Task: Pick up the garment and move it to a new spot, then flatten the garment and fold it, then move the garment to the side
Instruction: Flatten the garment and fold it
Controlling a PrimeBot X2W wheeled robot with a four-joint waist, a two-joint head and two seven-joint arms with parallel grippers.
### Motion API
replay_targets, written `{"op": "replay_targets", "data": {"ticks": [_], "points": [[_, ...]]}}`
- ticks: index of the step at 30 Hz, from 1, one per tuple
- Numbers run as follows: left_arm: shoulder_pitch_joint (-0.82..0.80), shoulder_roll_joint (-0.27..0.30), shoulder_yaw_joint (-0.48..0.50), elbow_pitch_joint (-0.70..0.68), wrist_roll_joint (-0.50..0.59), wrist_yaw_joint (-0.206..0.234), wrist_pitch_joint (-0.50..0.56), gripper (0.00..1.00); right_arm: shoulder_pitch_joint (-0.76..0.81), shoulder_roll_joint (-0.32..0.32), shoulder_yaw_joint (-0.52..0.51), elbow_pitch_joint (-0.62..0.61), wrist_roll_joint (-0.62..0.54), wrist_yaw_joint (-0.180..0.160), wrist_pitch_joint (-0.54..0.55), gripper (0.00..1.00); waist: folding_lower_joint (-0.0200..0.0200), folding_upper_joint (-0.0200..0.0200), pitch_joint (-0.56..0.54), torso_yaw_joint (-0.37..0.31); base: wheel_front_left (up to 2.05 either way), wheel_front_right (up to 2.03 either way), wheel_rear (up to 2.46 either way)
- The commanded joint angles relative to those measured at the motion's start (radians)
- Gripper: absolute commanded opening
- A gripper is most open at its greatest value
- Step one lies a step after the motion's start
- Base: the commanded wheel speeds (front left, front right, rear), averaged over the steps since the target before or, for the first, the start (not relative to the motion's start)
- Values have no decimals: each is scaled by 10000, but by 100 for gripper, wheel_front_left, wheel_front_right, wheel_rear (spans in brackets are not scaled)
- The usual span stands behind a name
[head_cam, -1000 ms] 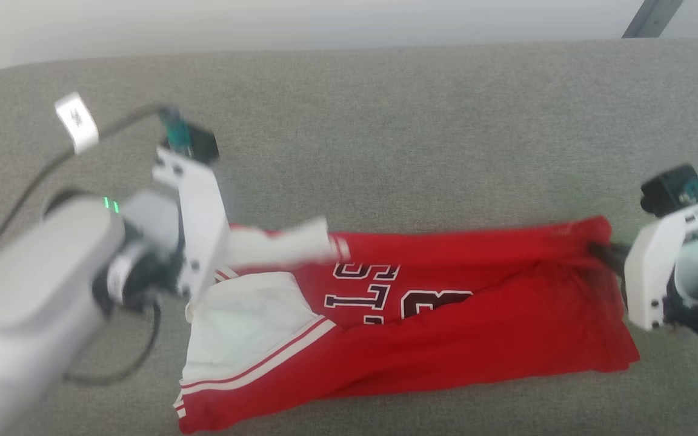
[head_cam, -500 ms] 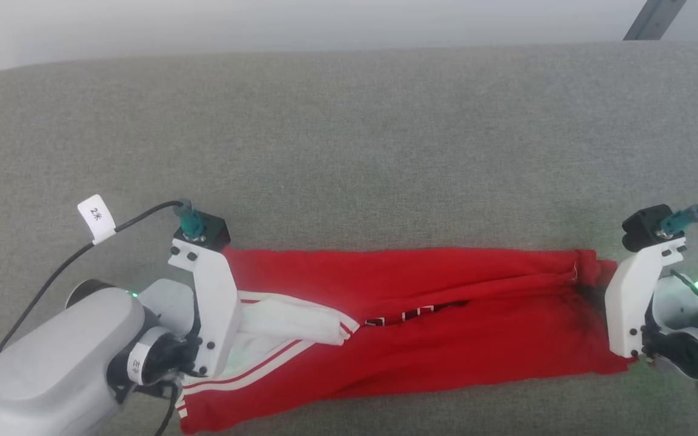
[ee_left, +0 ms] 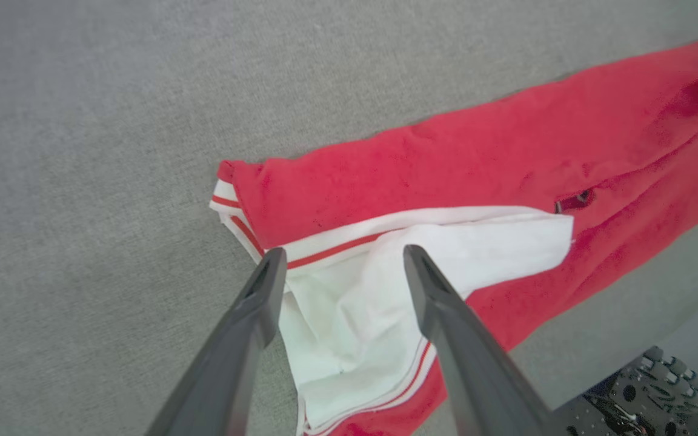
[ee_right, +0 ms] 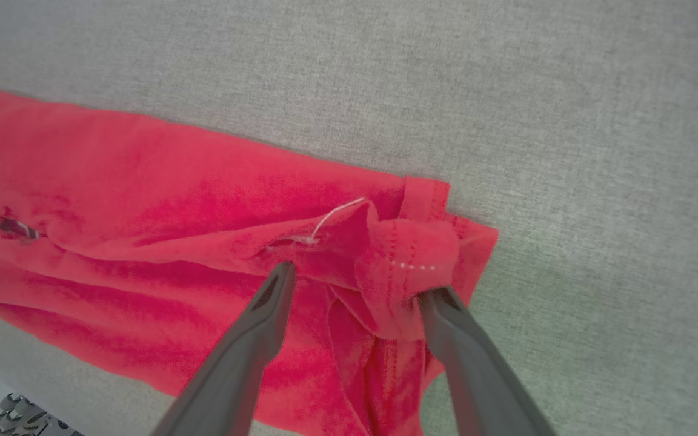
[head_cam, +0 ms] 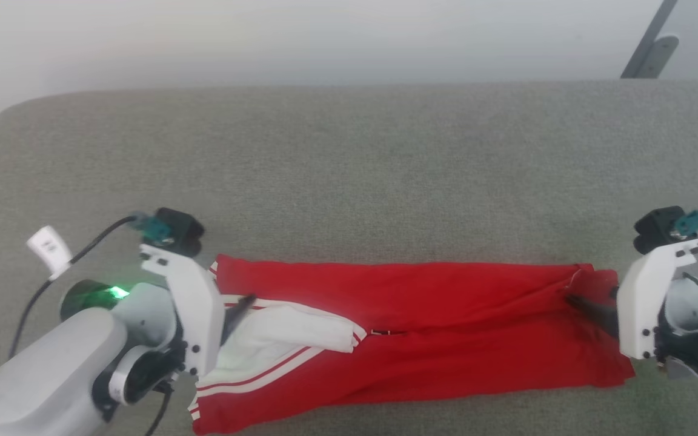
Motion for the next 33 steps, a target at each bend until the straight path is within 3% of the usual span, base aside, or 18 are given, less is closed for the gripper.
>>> {"op": "replay_targets", "data": {"ticks": [1,6,17,22,27,29,30,33], "points": [[274,94,187,-33,135,-44,-564,100,184,-38,-208,-14,39,0,196,100,0,-1,-110,85,0,0,0],[785,148,593,-15,566,-235,-2392,100,430,-82,-845,149,-106,1,1053,100,0,-1,-213,254,0,0,0],[2001,-77,1786,917,1006,-110,-6614,100,688,324,-1589,527,-384,0,2155,100,0,-1,-91,644,0,0,0],[2389,-388,2245,1335,1073,-184,-7751,100,532,643,-1553,983,-344,1,2067,100,0,-1,96,862,0,0,0],[2652,-715,2778,1601,1248,-333,-8031,100,430,969,-1347,1422,-125,3,2124,100,0,-1,255,998,0,0,0],[2789,-939,3259,1653,1468,-443,-8075,100,389,1161,-1276,1569,69,13,2084,17,0,-1,320,1057,0,0,0],[2906,-1070,3595,1678,1596,-481,-8079,100,384,1202,-1170,1600,170,26,2145,0,0,-1,343,1086,0,0,0],[3361,-1577,4443,1632,2073,-757,-8066,100,346,1267,-1141,1547,599,24,2105,0,0,-1,411,1124,0,0,0]]}}
